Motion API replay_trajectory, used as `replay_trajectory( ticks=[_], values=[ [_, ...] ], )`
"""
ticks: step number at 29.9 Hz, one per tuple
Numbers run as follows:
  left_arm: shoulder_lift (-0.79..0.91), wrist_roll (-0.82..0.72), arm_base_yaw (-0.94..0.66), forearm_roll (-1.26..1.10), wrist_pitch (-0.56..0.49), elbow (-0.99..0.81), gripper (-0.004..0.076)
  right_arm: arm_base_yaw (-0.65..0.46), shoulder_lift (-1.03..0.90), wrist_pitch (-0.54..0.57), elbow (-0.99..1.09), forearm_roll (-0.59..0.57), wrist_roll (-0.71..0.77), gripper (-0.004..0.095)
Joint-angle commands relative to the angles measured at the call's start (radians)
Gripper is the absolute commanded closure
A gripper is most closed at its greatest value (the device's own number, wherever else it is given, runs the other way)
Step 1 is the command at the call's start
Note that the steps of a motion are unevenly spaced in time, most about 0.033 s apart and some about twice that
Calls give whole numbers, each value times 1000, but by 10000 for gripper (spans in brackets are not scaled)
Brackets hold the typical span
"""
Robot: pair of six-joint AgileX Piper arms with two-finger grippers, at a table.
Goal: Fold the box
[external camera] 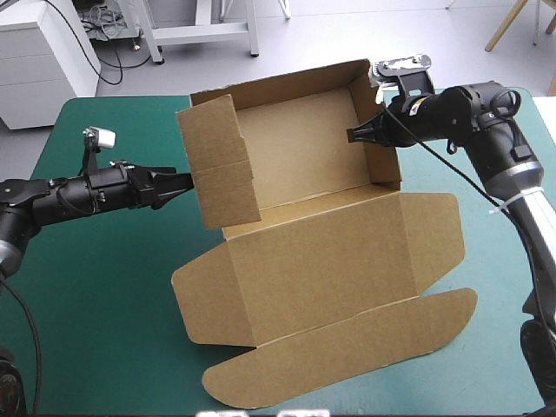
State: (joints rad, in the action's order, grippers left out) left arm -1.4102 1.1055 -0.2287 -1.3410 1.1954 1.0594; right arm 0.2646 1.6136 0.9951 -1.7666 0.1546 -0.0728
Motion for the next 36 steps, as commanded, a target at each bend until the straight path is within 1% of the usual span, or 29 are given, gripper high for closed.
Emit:
replay_trajectory(
  ticks=[1,10,18,21,22,24,28,30,32,34,36],
  values=[
    [42,0,8,-156,106,22,126,1,-35,-72,-29,14,19,908],
    [61,-13,22,-197,106,22,126,1,-32,-83,-29,3,26,908],
    [67,5,118,-226,104,22,126,1,-32,-93,-29,-13,49,908],
    [67,5,142,-229,79,22,126,2,-32,-93,-29,-13,59,908],
    [67,-1,145,-229,52,22,126,2,-32,-91,-29,-13,73,908],
    [67,-49,147,-236,30,22,126,13,-32,-89,-29,-18,73,908],
    [69,-66,150,-198,0,50,126,61,-32,-85,-29,-47,88,908],
    [71,-124,173,-132,-59,81,126,90,-32,-89,-29,-93,137,908],
    [78,-213,212,-18,-161,117,126,117,-32,-94,-29,-140,180,908],
    [93,-333,269,131,-283,153,126,141,-32,-99,-29,-188,213,908],
    [109,-451,336,268,-381,173,126,165,-32,-101,-29,-232,248,908]
  ],
)
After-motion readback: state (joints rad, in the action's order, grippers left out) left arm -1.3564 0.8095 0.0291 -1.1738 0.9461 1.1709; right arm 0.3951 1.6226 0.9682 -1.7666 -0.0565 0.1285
